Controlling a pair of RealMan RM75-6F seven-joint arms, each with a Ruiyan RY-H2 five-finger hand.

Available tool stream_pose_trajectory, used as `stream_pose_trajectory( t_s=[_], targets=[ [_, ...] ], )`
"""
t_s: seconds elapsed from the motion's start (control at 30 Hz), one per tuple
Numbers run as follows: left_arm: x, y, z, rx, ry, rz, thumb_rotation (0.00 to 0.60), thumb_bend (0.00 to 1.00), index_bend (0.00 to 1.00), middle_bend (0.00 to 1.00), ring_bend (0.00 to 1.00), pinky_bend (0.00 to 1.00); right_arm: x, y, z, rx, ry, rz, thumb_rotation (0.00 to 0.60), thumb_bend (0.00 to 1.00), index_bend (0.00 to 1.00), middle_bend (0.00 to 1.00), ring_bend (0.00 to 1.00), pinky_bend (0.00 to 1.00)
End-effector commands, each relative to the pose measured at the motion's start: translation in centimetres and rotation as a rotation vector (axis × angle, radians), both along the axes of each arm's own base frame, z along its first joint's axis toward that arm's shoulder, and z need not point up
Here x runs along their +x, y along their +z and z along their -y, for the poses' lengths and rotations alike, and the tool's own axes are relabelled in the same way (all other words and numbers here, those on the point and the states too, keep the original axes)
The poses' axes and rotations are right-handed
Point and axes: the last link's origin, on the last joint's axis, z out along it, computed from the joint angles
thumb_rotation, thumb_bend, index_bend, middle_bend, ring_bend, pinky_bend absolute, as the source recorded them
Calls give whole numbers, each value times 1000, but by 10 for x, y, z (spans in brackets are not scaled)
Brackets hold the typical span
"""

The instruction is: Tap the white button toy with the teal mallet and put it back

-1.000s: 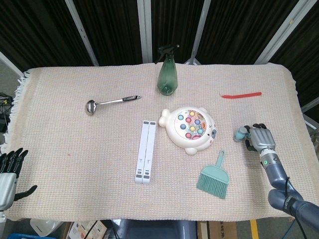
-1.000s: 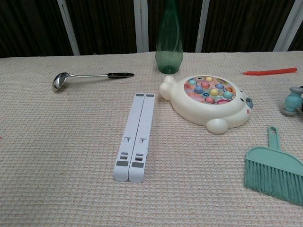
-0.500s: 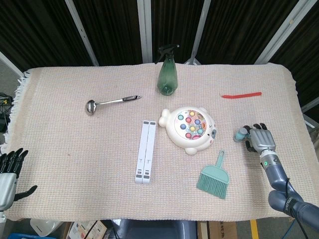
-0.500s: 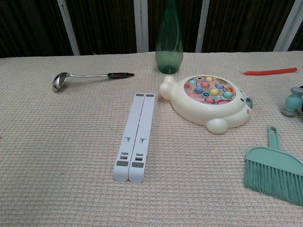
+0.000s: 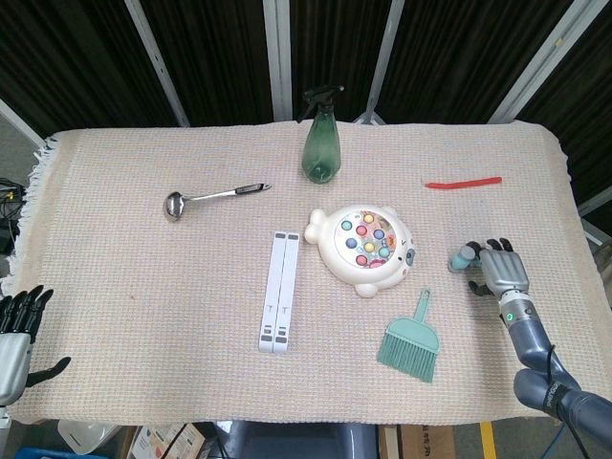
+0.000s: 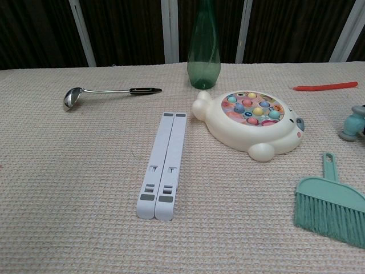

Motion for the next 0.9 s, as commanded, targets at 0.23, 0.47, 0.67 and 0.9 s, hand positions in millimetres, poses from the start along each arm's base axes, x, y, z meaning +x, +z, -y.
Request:
stream_pose_trajectory(
  t_s=[0.23, 0.47, 0.67, 0.9],
  targets=[
    [-1, 0, 1, -2, 3, 1, 600, 90, 0, 0, 0, 0, 1, 1, 1, -14, 8, 3, 600, 354, 152, 266, 89, 14],
    [0, 0, 0, -3, 0, 1, 600, 90, 0, 0, 0, 0, 1, 1, -5, -22, 9, 9, 600, 354, 152, 266, 89, 8],
    [0, -1, 0, -6, 2, 1, 600, 90, 0, 0, 0, 0, 0, 1, -8, -34, 8, 24, 600, 353, 141, 265, 89, 1],
    [-2, 0, 1, -2, 8, 2, 600, 90, 0, 0, 0, 0, -2, 0, -4, -43, -2, 36, 600, 344, 7, 188, 47, 0]
  ],
)
